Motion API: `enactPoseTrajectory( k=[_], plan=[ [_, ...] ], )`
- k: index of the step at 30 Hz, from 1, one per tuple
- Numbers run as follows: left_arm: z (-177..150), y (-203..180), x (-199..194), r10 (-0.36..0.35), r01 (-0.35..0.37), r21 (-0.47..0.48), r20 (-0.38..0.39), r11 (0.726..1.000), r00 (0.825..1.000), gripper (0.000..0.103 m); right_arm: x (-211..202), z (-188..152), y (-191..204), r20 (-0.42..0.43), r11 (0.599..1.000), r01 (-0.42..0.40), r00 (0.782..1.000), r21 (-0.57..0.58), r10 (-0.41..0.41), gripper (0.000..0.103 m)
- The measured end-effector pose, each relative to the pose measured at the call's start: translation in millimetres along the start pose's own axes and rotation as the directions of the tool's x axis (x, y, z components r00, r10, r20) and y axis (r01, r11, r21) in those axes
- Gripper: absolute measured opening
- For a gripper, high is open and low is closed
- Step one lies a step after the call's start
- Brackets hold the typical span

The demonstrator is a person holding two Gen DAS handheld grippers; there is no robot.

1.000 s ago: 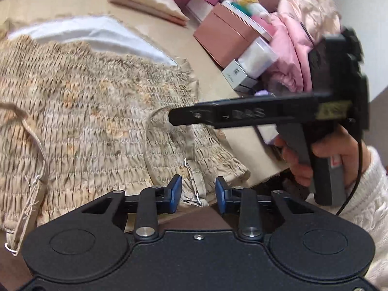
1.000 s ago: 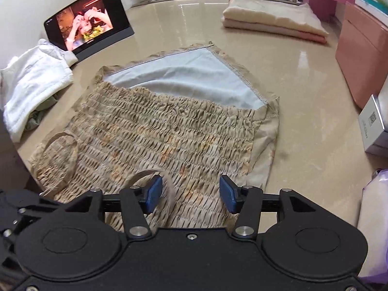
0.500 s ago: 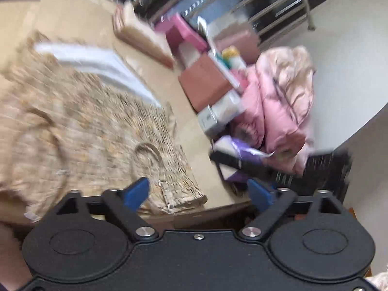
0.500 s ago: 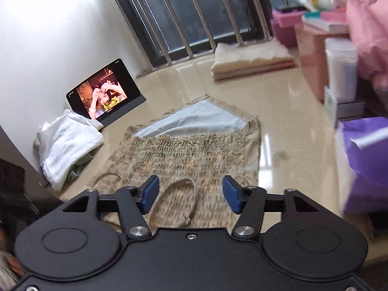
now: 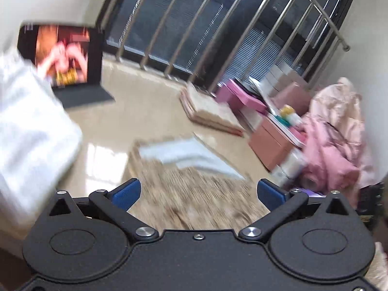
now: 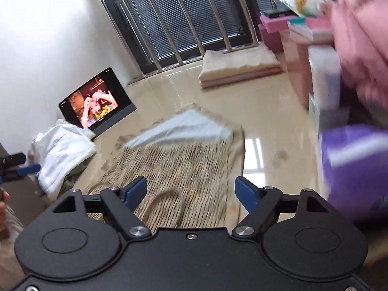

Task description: Fold clothes

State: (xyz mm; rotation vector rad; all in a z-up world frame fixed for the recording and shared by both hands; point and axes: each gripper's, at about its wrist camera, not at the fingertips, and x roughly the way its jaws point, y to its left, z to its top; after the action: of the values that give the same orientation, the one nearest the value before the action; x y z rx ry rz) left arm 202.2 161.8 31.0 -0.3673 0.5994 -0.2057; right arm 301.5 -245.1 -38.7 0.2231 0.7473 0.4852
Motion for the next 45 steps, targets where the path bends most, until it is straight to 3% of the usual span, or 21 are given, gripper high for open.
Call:
enactPoseTrajectory(
  k=[3, 7, 9, 13, 17, 20, 23, 27, 31, 37, 41, 42, 43, 45],
  plan=[
    [39, -2, 39, 0.054, -0.053, 0.019, -0.040, 0.998, 0.998, 0.103, 38, 36, -13, -0.077, 0.999, 0.030, 0.997, 0.029, -0.028, 0.091],
    [73, 7, 106, 0.135, -0.134, 0.017, -0.127, 0.991, 0.983, 0.103, 94, 72, -31, -0.160, 0.990, 0.124, 0.981, 0.070, -0.112, 0.091],
    [83, 8, 136, 0.156, -0.150, 0.045, -0.171, 0.988, 0.973, 0.103, 115, 92, -33, -0.186, 0.991, 0.123, 0.976, 0.051, -0.112, 0.090],
    [103, 3, 184, 0.195, -0.169, 0.134, -0.214, 0.976, 0.957, 0.103, 155, 132, -6, -0.255, 0.992, 0.061, 0.963, -0.109, -0.087, 0.089],
    [110, -3, 219, 0.250, -0.205, 0.203, -0.227, 0.958, 0.941, 0.103, 211, 164, 30, -0.321, 0.957, 0.029, 0.939, -0.288, -0.125, 0.088],
    [106, 3, 238, 0.251, -0.203, 0.199, -0.259, 0.959, 0.933, 0.103, 258, 179, 44, -0.381, 0.941, 0.017, 0.912, -0.338, -0.154, 0.079],
    [101, 12, 256, 0.286, -0.227, 0.216, -0.304, 0.950, 0.909, 0.101, 293, 185, 46, -0.420, 0.937, 0.015, 0.891, -0.349, -0.170, 0.074],
    [93, 26, 257, 0.258, -0.195, 0.214, -0.326, 0.957, 0.910, 0.098, 323, 186, 41, -0.448, 0.941, 0.002, 0.879, -0.338, -0.162, 0.071],
    [83, 31, 240, 0.222, -0.152, 0.224, -0.334, 0.963, 0.916, 0.093, 335, 183, 31, -0.477, 0.947, -0.013, 0.866, -0.321, -0.150, 0.054],
    [71, 36, 225, 0.178, -0.107, 0.216, -0.341, 0.970, 0.923, 0.093, 333, 181, 21, -0.442, 0.949, -0.050, 0.892, -0.312, -0.098, 0.054],
    [68, 38, 218, 0.158, -0.097, 0.193, -0.332, 0.976, 0.930, 0.093, 329, 172, 32, -0.409, 0.908, -0.037, 0.900, -0.418, -0.151, 0.047],
    [68, 39, 216, 0.154, -0.095, 0.187, -0.330, 0.978, 0.932, 0.093, 328, 172, 34, -0.406, 0.902, -0.034, 0.900, -0.429, -0.159, 0.038],
    [67, 39, 215, 0.153, -0.096, 0.184, -0.329, 0.978, 0.932, 0.093, 327, 170, 37, -0.406, 0.896, -0.037, 0.899, -0.442, -0.163, 0.013],
    [67, 40, 216, 0.160, -0.102, 0.185, -0.330, 0.977, 0.931, 0.093, 327, 167, 43, -0.407, 0.882, -0.050, 0.898, -0.468, -0.165, 0.005]
  ],
)
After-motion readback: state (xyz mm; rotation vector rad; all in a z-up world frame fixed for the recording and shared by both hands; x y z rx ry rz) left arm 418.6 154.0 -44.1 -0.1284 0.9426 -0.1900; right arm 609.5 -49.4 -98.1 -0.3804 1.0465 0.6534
